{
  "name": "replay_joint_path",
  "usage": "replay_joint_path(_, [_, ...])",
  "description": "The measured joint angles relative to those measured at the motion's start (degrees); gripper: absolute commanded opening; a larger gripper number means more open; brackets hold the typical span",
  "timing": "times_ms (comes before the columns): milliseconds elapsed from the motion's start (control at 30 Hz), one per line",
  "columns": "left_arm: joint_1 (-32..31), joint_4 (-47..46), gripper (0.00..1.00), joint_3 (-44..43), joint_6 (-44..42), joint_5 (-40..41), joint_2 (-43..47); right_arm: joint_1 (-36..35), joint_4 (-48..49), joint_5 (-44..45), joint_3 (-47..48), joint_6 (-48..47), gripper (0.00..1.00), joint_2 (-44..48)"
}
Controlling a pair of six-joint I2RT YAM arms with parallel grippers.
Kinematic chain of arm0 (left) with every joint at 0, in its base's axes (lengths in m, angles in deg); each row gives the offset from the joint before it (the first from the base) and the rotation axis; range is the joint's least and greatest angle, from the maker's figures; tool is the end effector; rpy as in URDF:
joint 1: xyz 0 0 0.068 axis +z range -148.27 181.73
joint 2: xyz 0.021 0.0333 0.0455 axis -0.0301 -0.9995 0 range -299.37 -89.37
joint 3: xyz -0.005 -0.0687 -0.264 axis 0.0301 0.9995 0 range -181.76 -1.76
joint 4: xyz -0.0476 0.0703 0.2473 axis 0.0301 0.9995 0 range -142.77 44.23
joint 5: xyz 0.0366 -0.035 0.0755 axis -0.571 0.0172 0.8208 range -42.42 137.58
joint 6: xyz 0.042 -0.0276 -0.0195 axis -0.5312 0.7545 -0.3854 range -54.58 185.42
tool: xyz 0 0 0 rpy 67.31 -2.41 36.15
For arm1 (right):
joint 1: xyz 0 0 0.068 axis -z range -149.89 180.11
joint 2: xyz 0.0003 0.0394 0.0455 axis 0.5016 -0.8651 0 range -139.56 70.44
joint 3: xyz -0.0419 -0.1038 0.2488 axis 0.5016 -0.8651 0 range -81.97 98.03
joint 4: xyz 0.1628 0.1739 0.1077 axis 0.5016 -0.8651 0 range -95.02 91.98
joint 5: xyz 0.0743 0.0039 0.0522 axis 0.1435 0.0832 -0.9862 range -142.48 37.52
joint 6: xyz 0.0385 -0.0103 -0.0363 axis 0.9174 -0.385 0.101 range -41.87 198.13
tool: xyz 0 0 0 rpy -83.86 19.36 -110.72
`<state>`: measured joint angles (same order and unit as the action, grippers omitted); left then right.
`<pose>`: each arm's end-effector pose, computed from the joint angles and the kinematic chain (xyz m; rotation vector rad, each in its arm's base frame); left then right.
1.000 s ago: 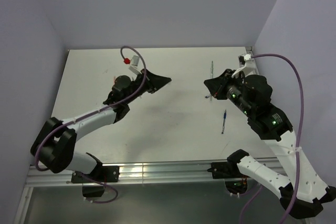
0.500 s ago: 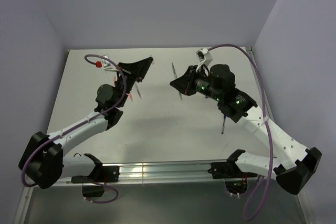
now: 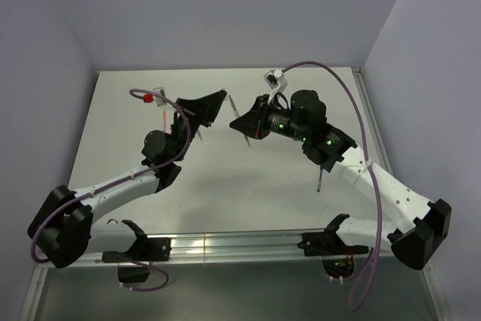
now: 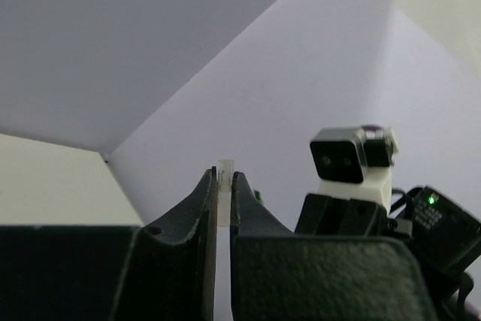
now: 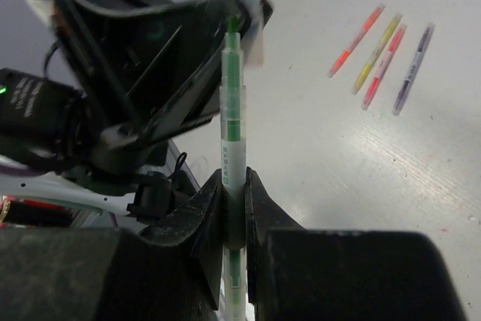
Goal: Insert the pens into the pen caps
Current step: Insert the pen cap onto the pen.
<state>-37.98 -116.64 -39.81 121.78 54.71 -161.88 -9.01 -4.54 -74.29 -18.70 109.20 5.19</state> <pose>0.2120 -0.1703 0.3298 -0.2924 1.1370 -1.4370 0.1951 0.1758 0.3889 -0.4352 1.8198 1.2053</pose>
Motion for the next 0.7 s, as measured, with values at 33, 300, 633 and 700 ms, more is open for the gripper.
replay_joint_path(33, [-1.4, 0.9, 0.0, 0.0, -2.0, 0.5, 0.8, 0.0, 0.0, -0.3, 0.0, -0.1, 0.0, -0.3])
replay_joint_path(300, [-9.2, 6.8, 0.0, -0.2, -16.0, 8.7, 5.3, -0.3, 1.8, -1.7, 0.0, -0.7, 0.0, -0.4])
replay_joint_path(633, [-4.8, 8.0, 0.0, -0.6, -13.5, 8.2, 6.8, -1.9, 0.3, 0.4, 0.0, -1.7, 0.0, -0.3])
replay_joint_path(700, [-2.7, 9.2, 0.0, -1.7, -11.6, 7.1, 6.8, -2.3, -0.3, 1.2, 0.0, -2.2, 0.0, -0.3])
